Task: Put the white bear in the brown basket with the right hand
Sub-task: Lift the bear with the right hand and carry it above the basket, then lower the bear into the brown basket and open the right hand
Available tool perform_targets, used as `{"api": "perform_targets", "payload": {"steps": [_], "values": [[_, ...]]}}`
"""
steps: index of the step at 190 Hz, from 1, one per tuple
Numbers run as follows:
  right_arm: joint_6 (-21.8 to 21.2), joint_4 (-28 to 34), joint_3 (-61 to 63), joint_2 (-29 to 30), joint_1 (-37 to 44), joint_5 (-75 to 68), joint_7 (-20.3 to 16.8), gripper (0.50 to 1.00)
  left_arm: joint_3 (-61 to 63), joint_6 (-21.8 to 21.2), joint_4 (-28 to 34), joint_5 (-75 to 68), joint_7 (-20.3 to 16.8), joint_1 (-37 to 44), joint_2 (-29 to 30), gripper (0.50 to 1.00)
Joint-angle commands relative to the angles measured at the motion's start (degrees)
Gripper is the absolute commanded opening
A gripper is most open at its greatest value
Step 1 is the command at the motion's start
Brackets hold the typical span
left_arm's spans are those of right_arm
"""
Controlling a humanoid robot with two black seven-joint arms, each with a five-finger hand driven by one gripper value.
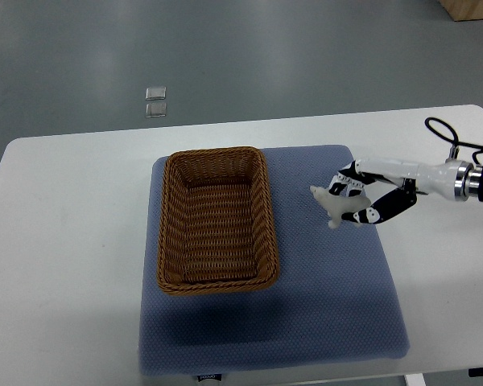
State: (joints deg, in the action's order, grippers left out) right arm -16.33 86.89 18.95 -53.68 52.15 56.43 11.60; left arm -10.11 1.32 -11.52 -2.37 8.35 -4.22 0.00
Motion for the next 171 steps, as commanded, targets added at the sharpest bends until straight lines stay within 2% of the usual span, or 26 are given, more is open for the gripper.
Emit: {"api": "perform_targets", "payload": {"steps": [1, 19, 40, 54, 98, 127, 171], "values": [[-4.1, -1.6, 2.1, -1.3, 6.8, -2.6, -1.5, 0.5, 0.0, 0.1, -0.1, 0.0, 0.0, 0.0, 0.0, 1.0], [-7.4, -3.1, 2.0, -1.1, 13.5, -4.9, -4.0, 0.5, 0.1, 0.0, -0.1, 0.0, 0.0, 0.0, 0.0, 1.0], [-8.0, -4.4, 1.5, -0.5, 18.4, -6.9, -5.1, 0.5, 0.1, 0.1, -0.1, 0.0, 0.0, 0.0, 0.0, 1.0], [-7.9, -5.1, 1.4, 0.1, 19.5, -7.0, -5.5, 0.5, 0.1, 0.1, -0.1, 0.0, 0.0, 0.0, 0.0, 1.0], [-6.8, -9.1, -1.8, 7.7, 19.8, -6.7, -6.3, 0.5, 0.1, 0.1, -0.1, 0.0, 0.0, 0.0, 0.0, 1.0], [-4.1, -12.9, -4.4, 15.8, 20.4, -6.9, -6.3, 0.5, 0.2, 0.1, -0.4, -0.1, 0.0, 0.0, 0.0, 1.0], [-2.0, -26.8, -7.9, 33.3, 20.3, -6.2, -6.3, 0.5, 0.2, 0.1, -0.2, 0.0, 0.0, 0.0, 0.0, 1.0]]}}
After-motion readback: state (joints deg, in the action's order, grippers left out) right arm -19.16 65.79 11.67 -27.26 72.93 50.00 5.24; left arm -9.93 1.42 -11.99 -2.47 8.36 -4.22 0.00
